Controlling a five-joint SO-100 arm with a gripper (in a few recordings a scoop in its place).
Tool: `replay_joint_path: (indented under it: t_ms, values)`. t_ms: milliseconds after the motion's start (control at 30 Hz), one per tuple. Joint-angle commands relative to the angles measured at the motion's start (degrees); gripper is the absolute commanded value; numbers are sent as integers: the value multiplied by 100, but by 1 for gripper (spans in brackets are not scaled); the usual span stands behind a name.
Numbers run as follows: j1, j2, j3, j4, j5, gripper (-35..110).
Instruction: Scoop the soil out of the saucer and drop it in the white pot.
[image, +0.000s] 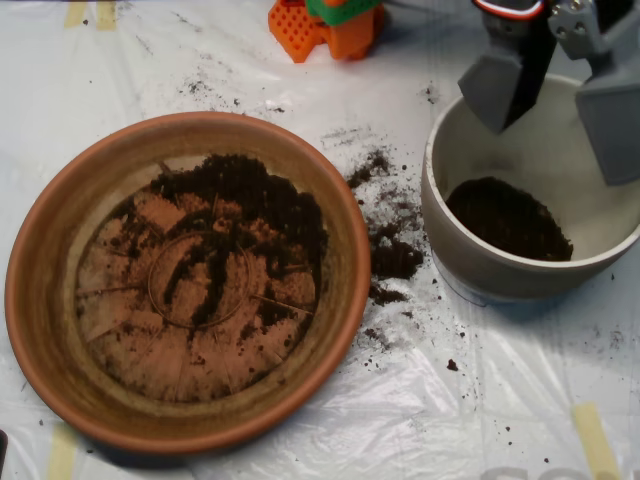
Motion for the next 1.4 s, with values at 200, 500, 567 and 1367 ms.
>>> replay_joint_path:
  t_ms: [200,500,567,1367]
  values:
    - [246,1573,615,-62,0,26]
    - [624,3656,2769,-835,-97,26]
    - [817,3937,3243,-1002,-141,26]
    - [4491,2663,5326,-2338,193,26]
